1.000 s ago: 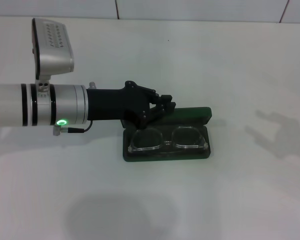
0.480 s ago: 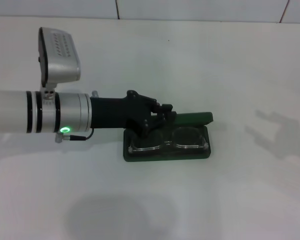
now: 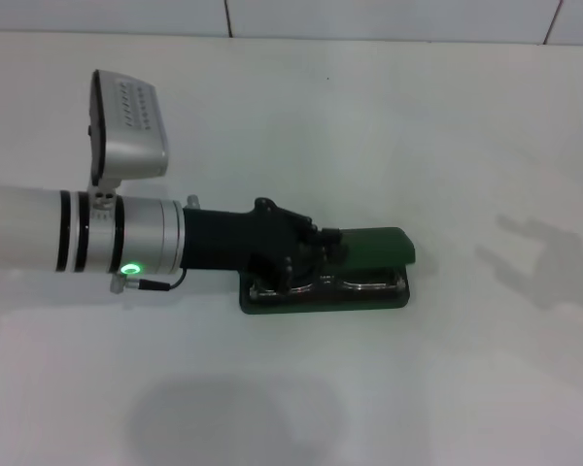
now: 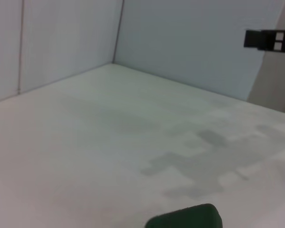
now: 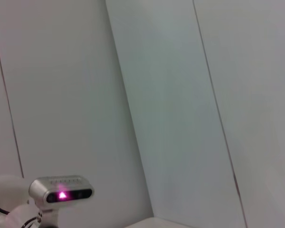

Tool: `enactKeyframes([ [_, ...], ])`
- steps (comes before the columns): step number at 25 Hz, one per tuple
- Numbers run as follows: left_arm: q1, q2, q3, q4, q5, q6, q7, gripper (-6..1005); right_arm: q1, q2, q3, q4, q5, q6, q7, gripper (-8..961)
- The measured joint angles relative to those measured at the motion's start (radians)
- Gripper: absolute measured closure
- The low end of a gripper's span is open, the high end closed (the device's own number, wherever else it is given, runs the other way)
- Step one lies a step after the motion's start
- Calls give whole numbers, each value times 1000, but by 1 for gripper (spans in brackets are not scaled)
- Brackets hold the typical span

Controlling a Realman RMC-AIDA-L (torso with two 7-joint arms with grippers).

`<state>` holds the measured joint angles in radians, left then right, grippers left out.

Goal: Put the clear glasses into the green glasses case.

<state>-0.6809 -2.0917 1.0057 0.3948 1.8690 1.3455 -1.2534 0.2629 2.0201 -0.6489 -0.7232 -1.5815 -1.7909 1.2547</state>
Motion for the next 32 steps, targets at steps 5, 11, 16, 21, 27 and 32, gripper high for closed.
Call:
enactKeyframes([
  [5, 11, -1, 24, -9, -1, 5, 5, 803, -1, 0, 1, 1, 0, -3, 0, 317],
  [11, 12, -2, 30, -23, -3, 44, 34, 787, 2, 0, 0, 4, -2, -4, 0, 311],
  [16, 9, -2, 30, 5, -27, 102, 33, 773, 3, -4, -3, 10, -8, -4, 0, 306],
  [21, 14, 6, 30, 65, -37, 204, -5, 759, 17, -12, -10, 3, -85, -12, 12, 301],
  [27, 65, 2, 32, 178, -33, 337, -22, 743, 58, -9, -23, 6, -173, -109, 8, 294],
  [32, 92, 10, 39, 226, -39, 406, -92, 591, 70, -3, -101, 12, -173, -113, 5, 245],
])
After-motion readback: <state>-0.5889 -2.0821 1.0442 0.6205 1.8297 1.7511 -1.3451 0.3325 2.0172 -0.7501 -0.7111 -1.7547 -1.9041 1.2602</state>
